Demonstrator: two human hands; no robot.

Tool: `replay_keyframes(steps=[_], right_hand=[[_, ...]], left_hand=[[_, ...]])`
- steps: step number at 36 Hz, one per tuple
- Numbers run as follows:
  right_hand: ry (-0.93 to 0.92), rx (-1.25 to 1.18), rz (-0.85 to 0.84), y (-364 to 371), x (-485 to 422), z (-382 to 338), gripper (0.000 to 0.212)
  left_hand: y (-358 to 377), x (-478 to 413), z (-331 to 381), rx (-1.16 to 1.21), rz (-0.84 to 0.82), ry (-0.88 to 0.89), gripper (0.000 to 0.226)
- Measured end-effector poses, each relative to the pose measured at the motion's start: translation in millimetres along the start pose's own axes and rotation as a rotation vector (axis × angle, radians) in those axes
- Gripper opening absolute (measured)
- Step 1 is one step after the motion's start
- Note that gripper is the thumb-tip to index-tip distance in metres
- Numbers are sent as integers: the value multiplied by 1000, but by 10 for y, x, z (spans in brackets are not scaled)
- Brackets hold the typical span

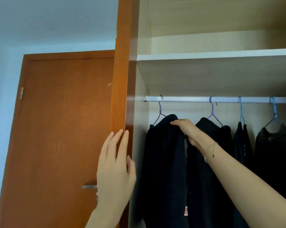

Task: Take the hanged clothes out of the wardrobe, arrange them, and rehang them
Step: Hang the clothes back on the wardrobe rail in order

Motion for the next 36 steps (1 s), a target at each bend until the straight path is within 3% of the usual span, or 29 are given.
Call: replay_keyframes(steps=[3,5,8,13,16,19,22,25,28,29,32,36], right_hand=[[-62,46,-96,-89,119,-28,38],[-142,111,5,-184,168,-13,45],[-329,440,241,-364,207,-15,39],[-329,1000,257,-616,142,94,56],[-177,935,188,-698,53,171,64],[-118,835,194,-773,9,201,58],[-81,801,236,-900,-23,253,57],[21,714,237,-1062,-56,315,45],[62,563,213,-1190,-34,353,9],[70,514,206,-1211,-14,358,5],[109,420,206,-1253,40,377,9],[122,413,167,-1232,7,423,32]], left_hand=[[100,145,196,-52,-18,96,53],[208,218,328,-16,-58,150,50],[447,171,495,99,-127,143,45],[824,-346,871,108,-308,-38,40],[1151,-754,1039,112,-451,-207,52],[1532,-1048,1040,87,-616,-378,65],[1813,-1142,875,76,-777,-580,63],[1924,-1093,727,213,-900,-747,52],[2010,-1023,634,304,-879,-766,43],[2029,-1004,605,294,-851,-743,37],[2079,-976,503,260,-785,-699,35],[2085,-975,418,260,-749,-677,34]])
Point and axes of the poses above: each hand's wrist, its own x-axis away from the middle knuckle, its own y-axis out of the palm, z = x × y, the point moved 1 cm from there along -x, towards the middle knuckle, and after that the axes turned 14 degrees about -y, right-handed, at the moved point
